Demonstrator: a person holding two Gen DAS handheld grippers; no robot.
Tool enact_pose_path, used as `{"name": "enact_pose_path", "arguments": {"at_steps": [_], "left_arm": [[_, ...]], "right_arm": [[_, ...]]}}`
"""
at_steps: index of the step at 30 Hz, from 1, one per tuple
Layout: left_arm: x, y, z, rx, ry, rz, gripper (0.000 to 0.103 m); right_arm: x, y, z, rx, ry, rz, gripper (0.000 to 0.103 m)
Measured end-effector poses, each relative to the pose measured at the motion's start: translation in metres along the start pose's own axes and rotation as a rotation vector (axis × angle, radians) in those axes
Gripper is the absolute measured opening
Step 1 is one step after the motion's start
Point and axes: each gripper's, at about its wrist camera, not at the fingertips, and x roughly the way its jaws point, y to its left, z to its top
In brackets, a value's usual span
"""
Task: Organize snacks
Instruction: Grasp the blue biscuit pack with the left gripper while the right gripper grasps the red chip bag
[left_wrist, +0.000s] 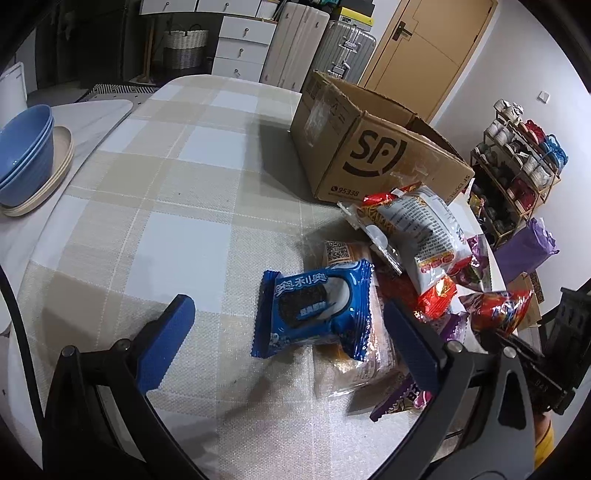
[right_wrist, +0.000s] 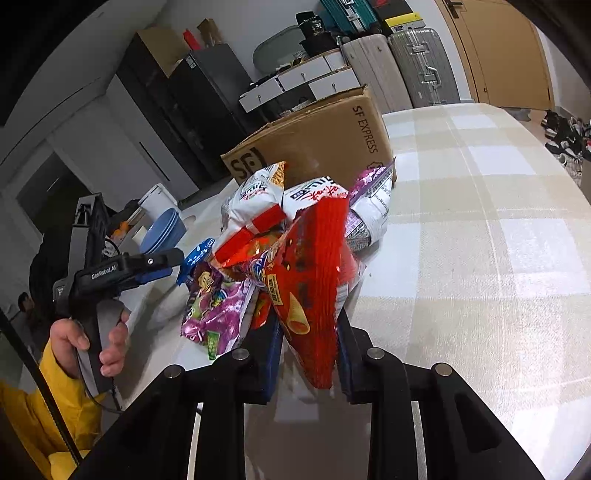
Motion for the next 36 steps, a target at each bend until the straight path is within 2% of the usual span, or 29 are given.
{"name": "enact_pose_path", "arguments": {"at_steps": [4,9,12,15,18,23,27,36], "left_arm": [[0.004,0.0,0.003,0.007,0.015,-0.014,0.102],[0.024,0.002,0.008,-0.012,0.073,-0.054,0.102],[0.031,0.002,0.009,-0.013,0.085,-0.071,0.098],[0.035,0.003,0.011,-0.009,0.086,-0.073,0.088],[0.037,0.006,0.012,-0.013,0.094,-0.096,0.067],[0.033,0.006,0.011,0.006,0.088,-0.118,0.045],[0.031,0.001,0.01,0.039,0.084,-0.11,0.043],[0.021,0.008,0.003,0.029,0.087,-0.134,0.041]], "right_arm": [[-0.008,0.001,-0.003,-0.009,-0.021,0.014,0.026],[-0.013,0.001,-0.006,-0.011,-0.04,0.03,0.026],[-0.017,0.003,-0.009,-0.016,-0.05,0.045,0.026],[-0.019,0.006,-0.01,-0.023,-0.055,0.048,0.026],[-0.022,0.008,-0.01,-0.022,-0.064,0.051,0.026],[-0.027,0.011,-0.007,-0.022,-0.089,0.054,0.026],[-0.027,0.011,-0.006,-0.014,-0.092,0.054,0.026],[-0.037,0.017,-0.006,-0.016,-0.13,0.07,0.026]]}}
